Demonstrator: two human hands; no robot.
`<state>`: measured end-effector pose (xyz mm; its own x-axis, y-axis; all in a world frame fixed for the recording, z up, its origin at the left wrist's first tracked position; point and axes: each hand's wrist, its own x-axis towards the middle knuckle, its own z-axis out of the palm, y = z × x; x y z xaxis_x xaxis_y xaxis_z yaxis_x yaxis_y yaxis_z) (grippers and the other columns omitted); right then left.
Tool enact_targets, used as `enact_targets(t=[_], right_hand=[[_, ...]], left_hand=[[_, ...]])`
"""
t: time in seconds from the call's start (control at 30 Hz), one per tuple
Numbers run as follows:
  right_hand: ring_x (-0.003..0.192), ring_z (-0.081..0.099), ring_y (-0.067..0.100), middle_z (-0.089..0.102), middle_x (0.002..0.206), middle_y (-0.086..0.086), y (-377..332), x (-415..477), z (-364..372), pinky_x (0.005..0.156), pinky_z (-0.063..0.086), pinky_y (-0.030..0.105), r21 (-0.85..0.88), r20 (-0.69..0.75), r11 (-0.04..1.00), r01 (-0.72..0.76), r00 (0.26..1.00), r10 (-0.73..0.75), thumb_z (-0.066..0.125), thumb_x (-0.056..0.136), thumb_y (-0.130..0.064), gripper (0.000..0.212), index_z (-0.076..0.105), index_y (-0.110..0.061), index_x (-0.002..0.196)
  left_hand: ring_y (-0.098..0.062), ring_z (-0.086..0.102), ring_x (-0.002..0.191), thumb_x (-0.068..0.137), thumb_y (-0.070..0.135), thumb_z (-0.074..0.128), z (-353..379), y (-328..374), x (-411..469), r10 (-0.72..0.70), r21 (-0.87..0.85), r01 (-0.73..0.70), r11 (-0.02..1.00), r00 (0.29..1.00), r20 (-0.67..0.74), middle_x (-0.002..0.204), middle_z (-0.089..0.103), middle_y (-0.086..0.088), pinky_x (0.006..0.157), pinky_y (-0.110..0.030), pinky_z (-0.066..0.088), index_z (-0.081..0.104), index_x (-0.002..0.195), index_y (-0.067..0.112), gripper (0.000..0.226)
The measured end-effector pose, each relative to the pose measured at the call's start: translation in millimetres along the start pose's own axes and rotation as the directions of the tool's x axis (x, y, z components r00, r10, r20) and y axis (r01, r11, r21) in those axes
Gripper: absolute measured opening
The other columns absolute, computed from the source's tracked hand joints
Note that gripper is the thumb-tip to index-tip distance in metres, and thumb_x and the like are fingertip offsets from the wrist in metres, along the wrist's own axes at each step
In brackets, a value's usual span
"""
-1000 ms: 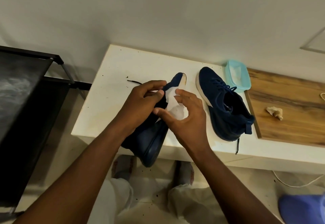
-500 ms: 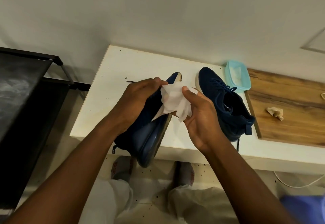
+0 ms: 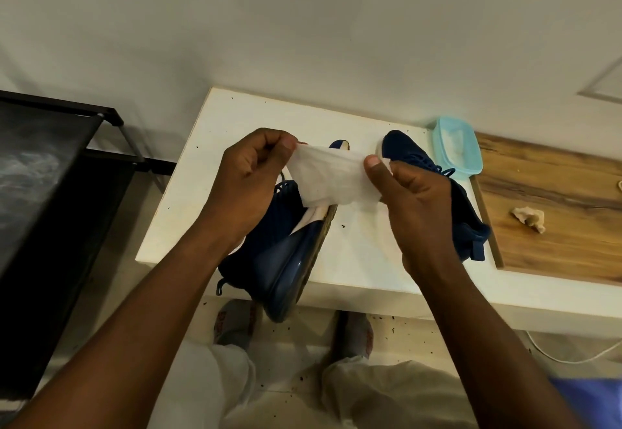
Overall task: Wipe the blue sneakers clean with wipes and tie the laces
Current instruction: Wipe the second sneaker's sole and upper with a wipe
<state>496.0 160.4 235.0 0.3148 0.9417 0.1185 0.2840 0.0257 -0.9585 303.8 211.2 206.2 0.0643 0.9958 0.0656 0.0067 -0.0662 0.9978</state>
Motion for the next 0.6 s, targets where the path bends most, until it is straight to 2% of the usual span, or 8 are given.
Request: enact_targets(t=[0.1, 0.23, 0.3, 0.33, 0.37, 0.43, 0.53, 0.6], right_hand=[[0.070, 0.059, 0.016, 0.064, 0.070, 0.003, -3, 2, -2, 0.068, 0.053, 0.035, 0.085, -0.065, 0.996, 0.013, 0.998, -0.007, 0.070, 0.091, -0.027, 0.023, 0.071, -0.013, 0.072], [0.077, 0.066, 0.017, 0.068, 0.079, 0.000, -8, 3, 1, 0.073, 0.056, 0.045, 0.266, 0.034, 0.948, -0.173, 0.985, 0.170, 0.066, 0.094, -0.030, 0.023, 0.067, -0.013, 0.078], [0.085, 0.070, 0.028, 0.070, 0.089, 0.010, -7, 4, 2, 0.076, 0.059, 0.053, 0.328, 0.100, 0.901, -0.284, 0.959, 0.266, 0.063, 0.096, -0.034, 0.026, 0.067, -0.010, 0.088], [0.090, 0.071, 0.032, 0.071, 0.095, 0.013, -7, 4, 2, 0.076, 0.060, 0.054, 0.340, 0.123, 0.880, -0.330, 0.944, 0.306, 0.061, 0.097, -0.035, 0.028, 0.068, -0.008, 0.094], [0.094, 0.071, 0.033, 0.072, 0.100, 0.014, -6, 5, 0, 0.075, 0.061, 0.052, 0.343, 0.140, 0.866, -0.365, 0.931, 0.337, 0.061, 0.097, -0.035, 0.030, 0.069, -0.006, 0.100], [0.096, 0.072, 0.030, 0.074, 0.103, 0.009, -5, 7, -3, 0.073, 0.062, 0.045, 0.319, 0.156, 0.865, -0.387, 0.922, 0.355, 0.066, 0.094, -0.028, 0.026, 0.069, -0.008, 0.110], [0.086, 0.074, 0.015, 0.076, 0.094, -0.005, -2, 11, -8, 0.071, 0.062, 0.034, 0.169, 0.057, 0.948, -0.269, 0.963, 0.263, 0.078, 0.084, -0.015, 0.026, 0.067, -0.014, 0.107], [0.085, 0.071, 0.006, 0.073, 0.091, -0.009, 1, 12, -6, 0.074, 0.060, 0.025, -0.066, -0.068, 0.996, -0.061, 0.996, 0.056, 0.079, 0.083, -0.016, 0.023, 0.066, -0.017, 0.102]], left_hand=[[-0.022, 0.066, 0.101, 0.106, 0.020, 0.053, 2, 4, 1, -0.029, -0.092, 0.029, 0.995, 1.000, 0.002, 0.097, 0.067, 0.010, 0.099, -0.034, 0.054, 0.066, 0.094, 0.026, 0.019], [-0.011, 0.059, 0.081, 0.109, 0.029, 0.044, 10, 11, -2, -0.158, -0.360, 0.175, 0.916, 0.985, 0.075, 0.082, 0.060, 0.011, 0.078, -0.032, 0.051, 0.054, 0.086, 0.019, 0.027], [-0.016, 0.070, 0.095, 0.103, 0.045, 0.047, 13, 15, -3, -0.276, -0.496, 0.360, 0.790, 0.932, 0.237, 0.098, 0.072, 0.004, 0.084, -0.037, 0.056, 0.058, 0.100, 0.013, 0.034], [-0.021, 0.071, 0.105, 0.097, 0.051, 0.050, 14, 15, -5, -0.325, -0.475, 0.446, 0.758, 0.891, 0.319, 0.108, 0.075, -0.003, 0.090, -0.040, 0.057, 0.060, 0.109, 0.011, 0.043], [-0.025, 0.071, 0.109, 0.093, 0.050, 0.054, 14, 15, -7, -0.359, -0.420, 0.504, 0.755, 0.853, 0.379, 0.113, 0.075, -0.008, 0.092, -0.040, 0.058, 0.064, 0.114, 0.009, 0.047], [-0.029, 0.070, 0.112, 0.092, 0.031, 0.065, 15, 12, -11, -0.383, -0.346, 0.528, 0.776, 0.829, 0.407, 0.117, 0.074, -0.012, 0.094, -0.039, 0.059, 0.067, 0.120, 0.005, 0.038], [-0.030, 0.072, 0.108, 0.089, 0.005, 0.071, 14, 7, -10, -0.422, -0.365, 0.496, 0.788, 0.866, 0.267, 0.116, 0.075, -0.011, 0.090, -0.044, 0.060, 0.066, 0.124, 0.003, 0.035], [-0.030, 0.074, 0.102, 0.090, 0.003, 0.071, 16, 7, -9, -0.417, -0.360, 0.458, 0.813, 0.889, 0.190, 0.110, 0.076, -0.012, 0.084, -0.046, 0.062, 0.065, 0.122, 0.002, 0.033]])
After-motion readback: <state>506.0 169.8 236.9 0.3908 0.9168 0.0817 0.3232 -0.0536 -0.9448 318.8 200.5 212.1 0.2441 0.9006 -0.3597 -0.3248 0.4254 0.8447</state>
